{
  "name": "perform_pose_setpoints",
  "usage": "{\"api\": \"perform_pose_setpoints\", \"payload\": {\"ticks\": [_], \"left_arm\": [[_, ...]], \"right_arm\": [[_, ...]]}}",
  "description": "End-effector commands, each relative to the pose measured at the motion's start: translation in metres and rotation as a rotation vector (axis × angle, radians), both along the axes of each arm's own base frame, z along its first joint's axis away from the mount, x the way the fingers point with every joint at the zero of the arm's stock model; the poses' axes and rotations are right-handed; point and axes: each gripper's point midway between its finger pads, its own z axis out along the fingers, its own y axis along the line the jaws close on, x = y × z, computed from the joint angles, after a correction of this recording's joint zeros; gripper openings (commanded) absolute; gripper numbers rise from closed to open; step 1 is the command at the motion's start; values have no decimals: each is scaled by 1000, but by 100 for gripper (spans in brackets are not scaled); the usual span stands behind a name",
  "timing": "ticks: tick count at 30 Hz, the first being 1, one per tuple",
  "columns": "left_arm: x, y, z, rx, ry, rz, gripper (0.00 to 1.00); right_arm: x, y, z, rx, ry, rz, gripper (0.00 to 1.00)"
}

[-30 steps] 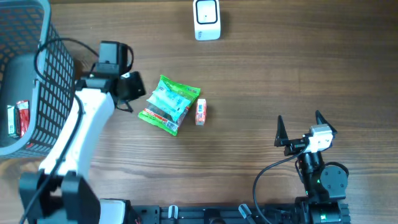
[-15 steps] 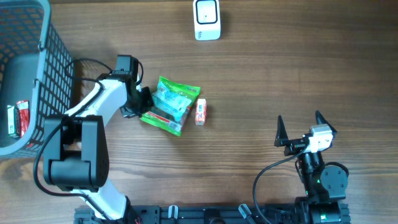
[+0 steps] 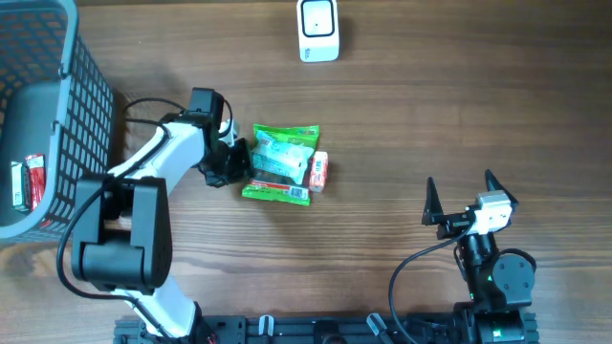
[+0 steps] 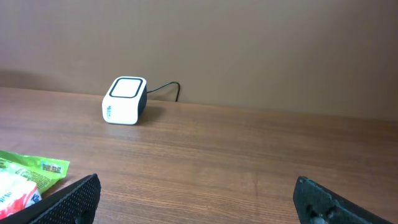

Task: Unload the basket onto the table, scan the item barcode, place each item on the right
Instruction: 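Release the snack bags and push them flat with the left gripper, then reach the left gripper into the basket and grasp the gum box and red stick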

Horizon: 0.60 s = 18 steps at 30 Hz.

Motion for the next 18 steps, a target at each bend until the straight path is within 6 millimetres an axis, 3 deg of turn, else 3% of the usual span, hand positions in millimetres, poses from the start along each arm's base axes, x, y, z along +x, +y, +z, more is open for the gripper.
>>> {"api": "perform_pose_setpoints", "payload": {"ticks": [1, 4, 6, 7, 9, 10, 11, 13, 15, 18], "left_arm": [[36, 30, 48, 163, -171, 31, 7], [70, 62, 125, 284, -342, 83, 11], [85, 82, 176, 355, -438, 106, 19], [94, 98, 211, 407, -502, 143, 33], [103, 126, 273, 470, -611, 218, 52], [106, 140, 306, 488, -678, 255, 57], [107, 148, 324, 499, -716, 265, 64], [103, 183, 382, 568, -838, 307, 79], [86, 235, 418, 704, -882, 420, 88], [67, 290, 417, 835, -822, 440, 93]], "right_arm": [[0, -2, 0, -1, -3, -12, 100], [0, -2, 0, -2, -2, -12, 100], [0, -2, 0, -1, -2, -12, 100], [0, -2, 0, -1, -3, -12, 100], [0, -2, 0, -2, -3, -12, 100], [0, -2, 0, -1, -2, -12, 100], [0, -2, 0, -1, -3, -11, 100], [0, -2, 0, -1, -3, -12, 100], [0, -2, 0, -1, -2, -12, 100], [0, -2, 0, -2, -3, -12, 100]]}}
